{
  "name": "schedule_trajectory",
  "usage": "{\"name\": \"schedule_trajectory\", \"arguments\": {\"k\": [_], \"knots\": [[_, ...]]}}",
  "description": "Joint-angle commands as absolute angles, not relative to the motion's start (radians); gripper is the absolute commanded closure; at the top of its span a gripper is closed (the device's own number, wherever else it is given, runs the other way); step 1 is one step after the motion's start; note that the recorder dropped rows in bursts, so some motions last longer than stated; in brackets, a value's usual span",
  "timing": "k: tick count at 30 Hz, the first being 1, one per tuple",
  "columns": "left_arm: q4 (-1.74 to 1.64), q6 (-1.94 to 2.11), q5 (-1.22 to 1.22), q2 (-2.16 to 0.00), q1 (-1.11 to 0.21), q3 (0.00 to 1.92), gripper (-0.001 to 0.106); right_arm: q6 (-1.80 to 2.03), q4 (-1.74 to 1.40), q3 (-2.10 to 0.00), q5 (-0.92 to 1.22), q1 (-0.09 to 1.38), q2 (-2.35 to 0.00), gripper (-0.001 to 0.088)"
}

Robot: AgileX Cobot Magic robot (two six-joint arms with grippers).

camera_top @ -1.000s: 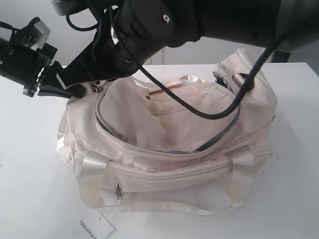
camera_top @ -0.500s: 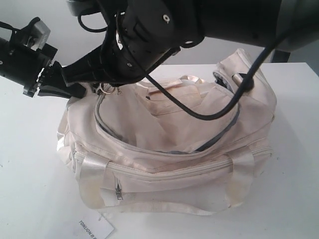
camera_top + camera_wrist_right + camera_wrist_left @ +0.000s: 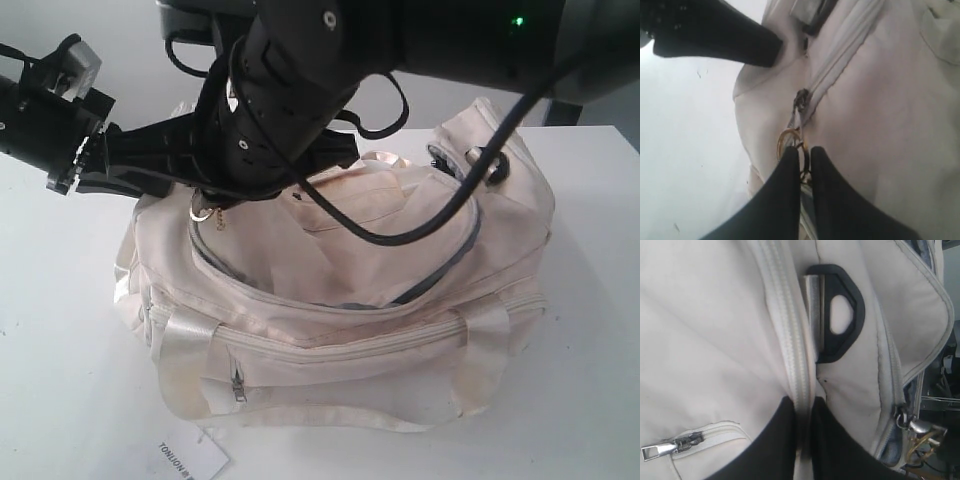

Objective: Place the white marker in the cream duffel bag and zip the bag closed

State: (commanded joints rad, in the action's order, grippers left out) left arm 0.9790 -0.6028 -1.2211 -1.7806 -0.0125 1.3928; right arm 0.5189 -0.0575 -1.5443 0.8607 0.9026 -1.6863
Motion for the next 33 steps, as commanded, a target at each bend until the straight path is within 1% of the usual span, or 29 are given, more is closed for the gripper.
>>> {"name": "schedule_trajectory", "arguments": {"k": [9, 15, 24, 27, 33], "knots": [[0.979, -0.603, -1.221, -1.781, -0.012, 1.393, 0.105, 0.443, 0.025, -1.544, 0.91, 0.919, -1.658, 0.0868], [0.984, -0.603, -1.221, -1.781, -0.012, 1.393, 0.105, 0.448, 0.057, -1.544, 0.876, 0.919, -1.667, 0.0868], [0.986, -0.603, -1.221, -1.781, -0.012, 1.393, 0.105, 0.421, 0.079, -1.544, 0.955, 0.919, -1.667, 0.0868], [0.994, -0.599, -1.221, -1.781, -0.012, 1.393, 0.105, 0.381, 0.146, -1.523, 0.954, 0.919, -1.667, 0.0868], [0.996, -0.599, -1.218, -1.781, -0.012, 1.393, 0.105, 0.368, 0.166, -1.468, 0.915, 0.919, -1.667, 0.0868]]}}
